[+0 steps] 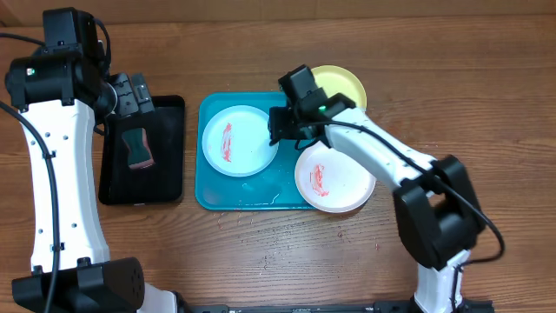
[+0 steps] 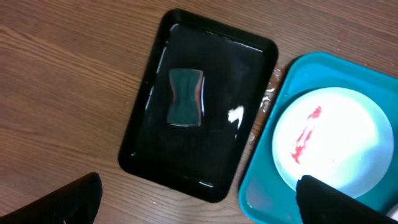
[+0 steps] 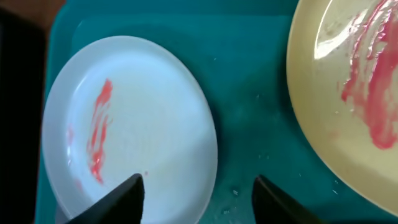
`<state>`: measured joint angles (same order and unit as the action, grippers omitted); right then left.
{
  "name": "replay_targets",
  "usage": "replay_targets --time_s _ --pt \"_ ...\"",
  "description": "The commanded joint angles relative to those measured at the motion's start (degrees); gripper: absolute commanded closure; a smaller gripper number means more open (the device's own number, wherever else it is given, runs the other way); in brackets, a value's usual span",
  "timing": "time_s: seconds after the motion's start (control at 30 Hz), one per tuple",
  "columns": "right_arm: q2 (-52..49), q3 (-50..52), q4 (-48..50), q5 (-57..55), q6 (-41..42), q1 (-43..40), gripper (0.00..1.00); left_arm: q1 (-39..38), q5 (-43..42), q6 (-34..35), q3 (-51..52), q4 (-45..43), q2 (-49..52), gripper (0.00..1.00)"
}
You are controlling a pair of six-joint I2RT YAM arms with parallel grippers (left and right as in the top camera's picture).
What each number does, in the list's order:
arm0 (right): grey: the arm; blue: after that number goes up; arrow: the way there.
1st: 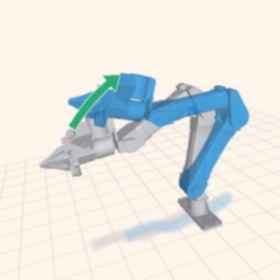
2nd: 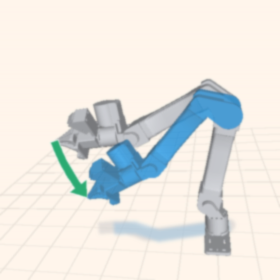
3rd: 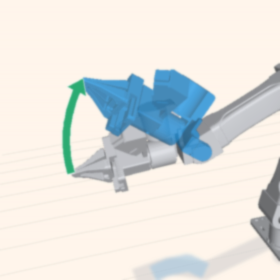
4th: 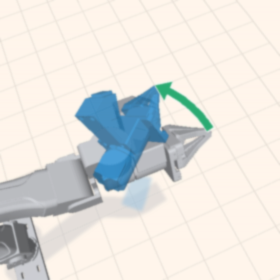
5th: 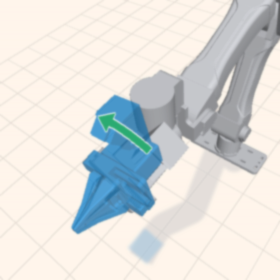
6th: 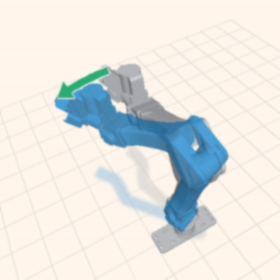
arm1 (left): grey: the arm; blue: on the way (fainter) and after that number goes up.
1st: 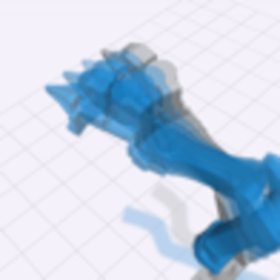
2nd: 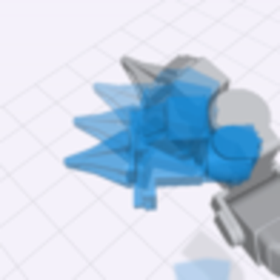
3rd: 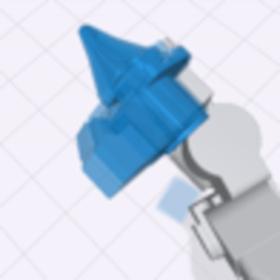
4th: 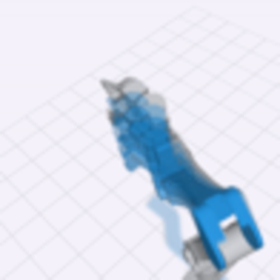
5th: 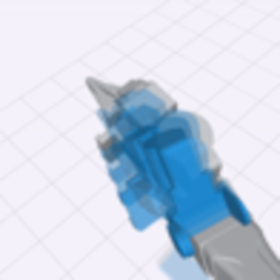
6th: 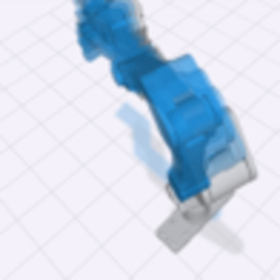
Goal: Clean dirty plates on tray and stack at the side
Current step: 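Move the right gripper to the white plate's rim and grip it, then reach the left gripper to the black tray and grasp the sponge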
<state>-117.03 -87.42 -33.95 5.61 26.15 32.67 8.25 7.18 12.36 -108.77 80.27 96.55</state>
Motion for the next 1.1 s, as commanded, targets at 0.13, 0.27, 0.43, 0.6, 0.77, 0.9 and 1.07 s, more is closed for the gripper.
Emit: replay_targets --time_s 0.13,0.27,0.43,0.6,0.77,0.9,1.07 --pt "-5.84 -1.53 4.76 -4.24 2.64 2.25 0.59 0.09 2.40 1.42 -1.20 -0.09 1.75 0.01" --pt "-7.13 -1.53 5.31 -7.08 2.62 3.19 0.64 0.09 2.40 1.44 -1.18 0.15 2.95 0.02" --pt "-7.41 -1.44 5.14 -7.72 2.62 3.63 0.78 0.09 2.40 1.55 -1.14 0.28 4.24 0.04" --pt "-7.50 -0.70 5.03 -7.69 4.15 3.65 0.96 0.09 2.32 2.08 -0.31 1.03 6.38 0.08" --pt "-7.52 0.04 4.76 -7.69 4.33 3.65 0.96 0.11 2.27 1.70 1.27 2.29 10.34 0.12" --pt "-7.52 0.04 4.33 -7.69 4.31 3.65 0.96 0.52 2.25 -0.28 1.27 1.73 13.44 0.15" --pt "-7.52 0.04 4.09 -7.72 4.28 3.65 0.96 2.89 2.25 -4.90 1.27 -0.35 18.32 0.25"
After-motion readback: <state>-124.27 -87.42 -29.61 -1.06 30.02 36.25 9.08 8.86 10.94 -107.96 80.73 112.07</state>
